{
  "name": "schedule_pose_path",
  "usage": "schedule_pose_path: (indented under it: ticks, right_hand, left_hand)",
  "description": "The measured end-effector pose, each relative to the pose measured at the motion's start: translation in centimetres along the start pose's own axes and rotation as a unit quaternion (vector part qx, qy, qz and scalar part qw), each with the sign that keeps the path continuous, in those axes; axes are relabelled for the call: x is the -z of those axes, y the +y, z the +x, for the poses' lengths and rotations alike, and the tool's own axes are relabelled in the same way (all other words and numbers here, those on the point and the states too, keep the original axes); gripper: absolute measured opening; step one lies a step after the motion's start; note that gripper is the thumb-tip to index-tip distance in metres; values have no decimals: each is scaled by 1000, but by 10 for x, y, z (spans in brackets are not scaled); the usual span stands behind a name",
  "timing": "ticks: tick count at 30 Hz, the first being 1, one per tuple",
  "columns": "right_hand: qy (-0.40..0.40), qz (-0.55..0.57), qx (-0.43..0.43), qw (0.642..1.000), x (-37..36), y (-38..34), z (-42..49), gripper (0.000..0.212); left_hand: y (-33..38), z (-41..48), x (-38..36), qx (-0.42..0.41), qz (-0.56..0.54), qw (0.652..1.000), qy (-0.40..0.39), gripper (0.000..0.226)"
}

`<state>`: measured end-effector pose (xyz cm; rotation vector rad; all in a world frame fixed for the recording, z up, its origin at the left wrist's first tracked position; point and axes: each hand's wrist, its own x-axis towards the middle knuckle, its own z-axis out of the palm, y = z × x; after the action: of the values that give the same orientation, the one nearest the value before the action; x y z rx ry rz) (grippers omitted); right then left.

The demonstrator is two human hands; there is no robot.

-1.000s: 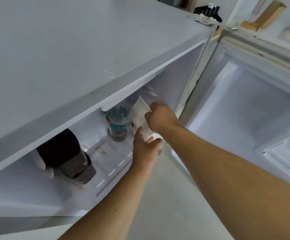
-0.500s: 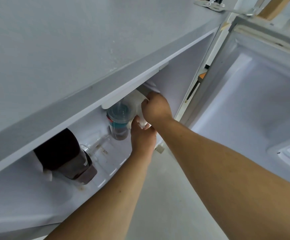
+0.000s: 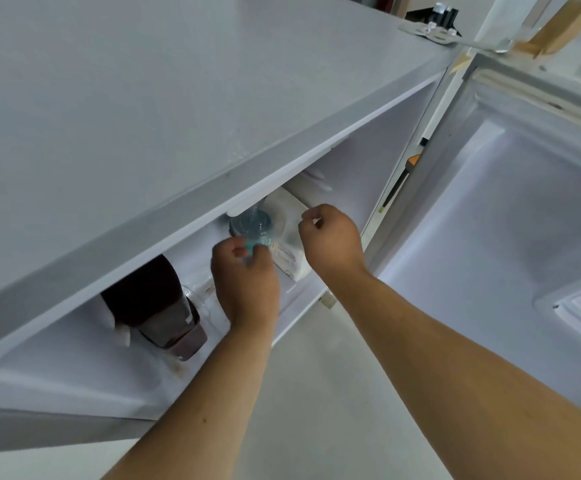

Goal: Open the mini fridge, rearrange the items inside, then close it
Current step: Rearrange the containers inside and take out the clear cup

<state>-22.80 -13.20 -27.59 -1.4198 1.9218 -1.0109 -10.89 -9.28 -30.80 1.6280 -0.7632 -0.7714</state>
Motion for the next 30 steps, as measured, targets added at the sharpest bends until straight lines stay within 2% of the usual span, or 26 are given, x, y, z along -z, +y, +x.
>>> schedule_pose_path:
  ticks: [3, 6, 8, 12, 17, 20, 24, 25, 27, 30]
  right_hand:
    - [-40, 76, -69, 994, -11, -8, -1, 36]
    - [-48, 88, -64, 993, -22, -16, 1, 43]
    - [-55, 92, -70, 992, -28, -18, 4, 42]
    - [-67, 87, -83, 991, -37, -19, 10, 35]
    - [-59, 107, -87, 989, -34, -12, -5, 35]
    - [-52, 102, -69, 991, -27, 2, -24, 32]
    - [-50, 93, -71, 992, -24, 31, -47, 22]
    - [-55, 81, -77, 992, -27, 39, -50, 21]
    - [-66, 56, -88, 992, -32, 54, -54, 20]
    - [-87, 20, -100, 991, -45, 71, -54, 23]
  left_hand:
    - [9, 12, -5, 20, -23, 999, 27, 40]
    - [10, 23, -12, 44, -8, 998, 38, 55]
    - [9, 29, -15, 57, 13, 998, 34, 49]
    - [5, 28, -15, 37, 20, 999, 4, 21]
    - [5, 14, -4, 32, -10, 999, 8, 31]
    - [-3, -5, 5, 36, -20, 999, -4, 14]
    - [-30, -24, 15, 61, 15, 998, -27, 8]
    - [-38, -26, 17, 68, 35, 997, -30, 9]
    - [-54, -30, 18, 91, 68, 993, -41, 25]
    - [-72, -29, 19, 132, 67, 988, -49, 36]
